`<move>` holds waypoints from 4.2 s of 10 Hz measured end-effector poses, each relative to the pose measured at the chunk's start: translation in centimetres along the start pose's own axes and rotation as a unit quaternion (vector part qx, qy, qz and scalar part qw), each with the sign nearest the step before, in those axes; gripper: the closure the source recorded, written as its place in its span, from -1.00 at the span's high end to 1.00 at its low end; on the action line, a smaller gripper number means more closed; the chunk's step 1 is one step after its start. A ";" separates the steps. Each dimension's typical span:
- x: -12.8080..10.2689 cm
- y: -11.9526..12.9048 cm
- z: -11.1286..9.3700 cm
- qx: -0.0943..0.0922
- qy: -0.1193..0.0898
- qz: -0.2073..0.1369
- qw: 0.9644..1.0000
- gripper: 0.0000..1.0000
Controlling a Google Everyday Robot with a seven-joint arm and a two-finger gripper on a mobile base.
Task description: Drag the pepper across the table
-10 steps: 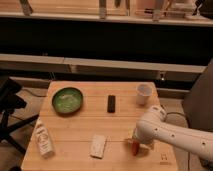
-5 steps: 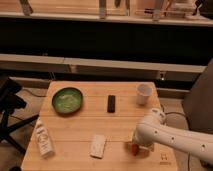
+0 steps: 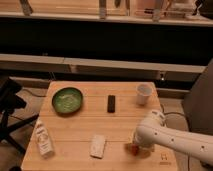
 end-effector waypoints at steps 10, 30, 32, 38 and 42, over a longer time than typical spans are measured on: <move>-0.3 0.4 0.7 -0.002 -0.001 -0.020 1.000 0.60; -1.0 1.7 1.4 -0.006 0.000 -0.039 0.999 -1.00; -1.2 1.7 1.3 -0.005 -0.002 -0.038 0.999 -1.00; 1.8 1.8 0.6 -0.009 0.006 -0.047 0.999 -1.00; 3.3 2.1 0.3 -0.009 0.010 -0.056 0.998 -1.00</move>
